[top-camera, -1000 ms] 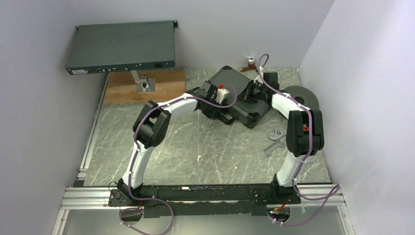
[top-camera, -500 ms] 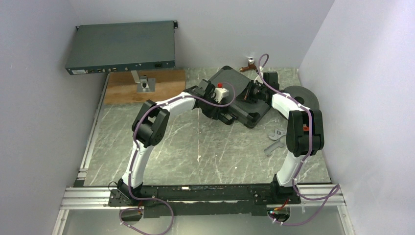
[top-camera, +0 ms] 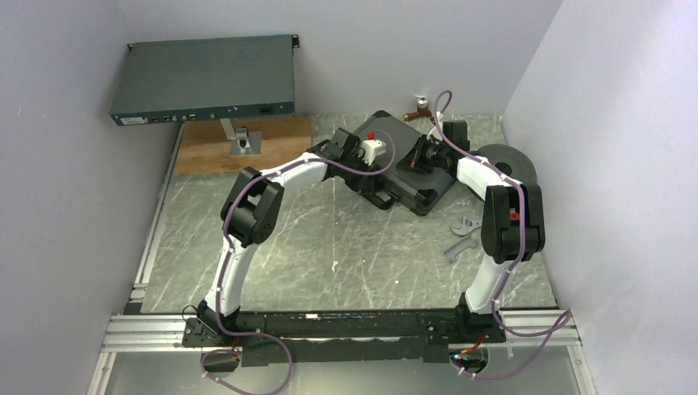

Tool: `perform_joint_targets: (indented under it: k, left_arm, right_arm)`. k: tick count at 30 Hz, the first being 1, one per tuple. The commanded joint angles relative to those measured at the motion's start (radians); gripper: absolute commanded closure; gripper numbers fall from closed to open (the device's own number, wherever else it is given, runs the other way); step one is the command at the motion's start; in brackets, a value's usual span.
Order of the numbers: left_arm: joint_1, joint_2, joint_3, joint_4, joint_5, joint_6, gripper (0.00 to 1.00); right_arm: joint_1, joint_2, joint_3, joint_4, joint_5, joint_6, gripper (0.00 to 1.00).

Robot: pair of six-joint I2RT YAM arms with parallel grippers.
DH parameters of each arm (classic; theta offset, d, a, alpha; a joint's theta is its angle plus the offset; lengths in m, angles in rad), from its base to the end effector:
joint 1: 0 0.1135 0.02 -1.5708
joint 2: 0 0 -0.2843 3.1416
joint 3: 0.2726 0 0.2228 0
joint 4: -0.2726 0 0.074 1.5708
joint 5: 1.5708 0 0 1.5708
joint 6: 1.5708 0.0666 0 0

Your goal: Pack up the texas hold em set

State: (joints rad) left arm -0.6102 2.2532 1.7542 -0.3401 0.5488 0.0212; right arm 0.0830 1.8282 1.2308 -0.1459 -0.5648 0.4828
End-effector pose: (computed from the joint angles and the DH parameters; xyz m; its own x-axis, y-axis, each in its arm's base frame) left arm 0.3930 -0.3172 0.1868 -0.5932 0.4369 -0.6762 0.7873 0.4903 -0.3739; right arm 0.3951 0.0686 0.2292 -0.8121 0.3260 -0.4839 -0.0967 0.7427 0.6626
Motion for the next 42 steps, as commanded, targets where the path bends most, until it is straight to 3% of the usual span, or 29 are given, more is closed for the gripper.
perform_joint_targets:
  k: [1, 30, 42]
  left_arm:
    - [-0.003, -0.020, 0.042, 0.064, 0.033, -0.014, 0.92]
    - [0.023, 0.060, 0.131, 0.090, 0.000, -0.090, 0.95]
    - [0.010, 0.077, 0.118, 0.005, -0.049, -0.004, 0.98]
  right_arm:
    - [0.001, 0.092, -0.063, -0.182, 0.119, -0.050, 1.00]
    - [0.001, 0.102, -0.063, -0.182, 0.115, -0.052, 1.00]
    - [0.002, 0.103, -0.062, -0.178, 0.105, -0.049, 1.00]
